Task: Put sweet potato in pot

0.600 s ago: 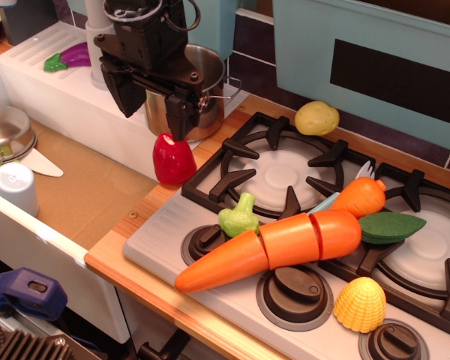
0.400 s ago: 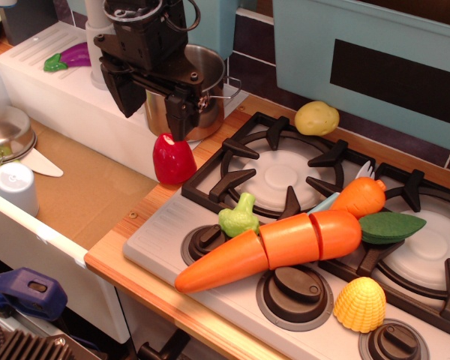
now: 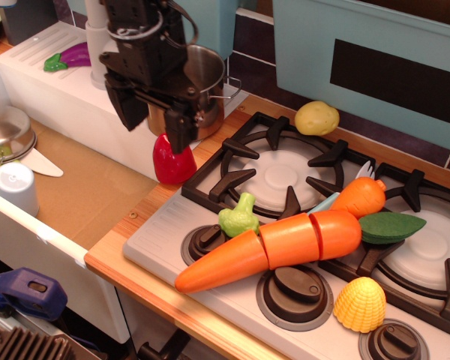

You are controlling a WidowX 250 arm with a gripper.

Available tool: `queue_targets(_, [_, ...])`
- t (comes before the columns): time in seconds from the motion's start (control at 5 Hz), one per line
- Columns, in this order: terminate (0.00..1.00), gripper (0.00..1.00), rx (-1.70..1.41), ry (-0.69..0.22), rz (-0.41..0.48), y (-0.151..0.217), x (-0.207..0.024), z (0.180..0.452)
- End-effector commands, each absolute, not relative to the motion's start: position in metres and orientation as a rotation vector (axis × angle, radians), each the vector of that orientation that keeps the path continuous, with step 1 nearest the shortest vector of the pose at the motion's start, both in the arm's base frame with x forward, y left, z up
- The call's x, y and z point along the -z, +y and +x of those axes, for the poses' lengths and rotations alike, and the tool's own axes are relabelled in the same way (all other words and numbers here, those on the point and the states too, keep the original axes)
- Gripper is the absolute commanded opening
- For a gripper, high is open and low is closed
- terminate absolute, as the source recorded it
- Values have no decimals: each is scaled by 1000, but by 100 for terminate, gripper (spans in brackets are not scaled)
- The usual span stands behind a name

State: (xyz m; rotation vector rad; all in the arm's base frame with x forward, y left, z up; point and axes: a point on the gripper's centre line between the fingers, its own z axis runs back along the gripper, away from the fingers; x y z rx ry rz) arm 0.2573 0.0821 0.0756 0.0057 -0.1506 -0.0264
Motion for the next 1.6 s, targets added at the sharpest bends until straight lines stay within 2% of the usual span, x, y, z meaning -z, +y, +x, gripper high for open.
queue_targets(0.0, [0, 100, 53, -186, 22, 97, -83, 272])
queue_targets(0.2, [0, 100, 58, -186, -10, 108, -83, 284])
queue_targets(0.6, [0, 100, -20, -231, -175, 97, -45, 291])
queue_targets(0.8, [0, 100, -35, -223, -215, 92, -38, 289])
queue_targets(1.4, [0, 100, -85, -224, -239, 82, -24, 269])
